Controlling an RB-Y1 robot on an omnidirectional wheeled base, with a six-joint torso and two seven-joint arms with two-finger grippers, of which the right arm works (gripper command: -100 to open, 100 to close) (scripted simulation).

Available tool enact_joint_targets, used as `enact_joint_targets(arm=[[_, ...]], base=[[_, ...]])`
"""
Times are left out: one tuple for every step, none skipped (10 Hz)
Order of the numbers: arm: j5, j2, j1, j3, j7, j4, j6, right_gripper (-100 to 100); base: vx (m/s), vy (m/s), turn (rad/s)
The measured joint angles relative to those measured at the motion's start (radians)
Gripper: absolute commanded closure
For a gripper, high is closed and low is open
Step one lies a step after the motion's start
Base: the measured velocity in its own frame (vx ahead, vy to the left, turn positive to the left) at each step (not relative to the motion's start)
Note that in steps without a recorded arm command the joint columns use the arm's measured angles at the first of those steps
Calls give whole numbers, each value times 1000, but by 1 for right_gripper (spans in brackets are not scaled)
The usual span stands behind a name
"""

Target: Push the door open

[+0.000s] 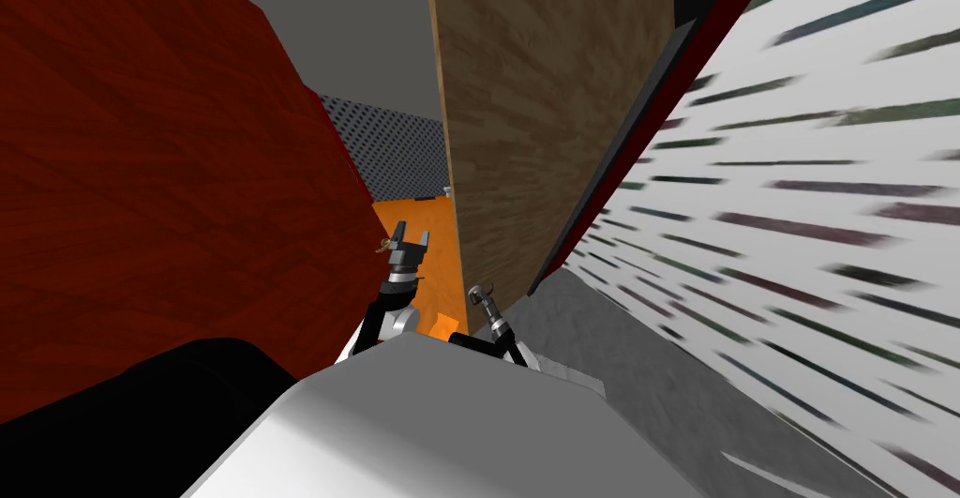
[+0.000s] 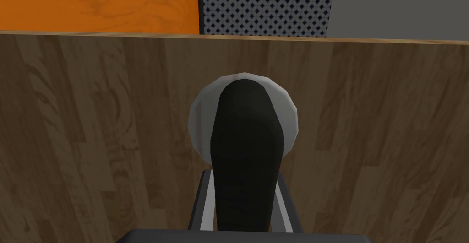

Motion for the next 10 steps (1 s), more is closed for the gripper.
enact_joint_targets(arm=[[0,0,0,0,0,0,0,100],[0,0,0,0,0,0,0,100],[-1,1,-1,-7,2,12,1,100],[-3,-4,5,-14,4,5,6,100],[-5,0,0,-25,7,17,5,100],[-7,0,-4,-33,8,24,3,100],[-10,-3,-2,-44,10,18,6,100],[-12,-1,-1,-55,15,19,6,100],[-14,2,-2,-68,21,23,7,100],[-17,5,-4,-80,26,29,6,100]], base=[[0,0,0],[77,134,-27],[96,163,-48],[99,144,-35],[116,149,-16],[93,182,-34],[104,154,-43],[114,162,-37],[122,155,-49],[123,162,-49]])
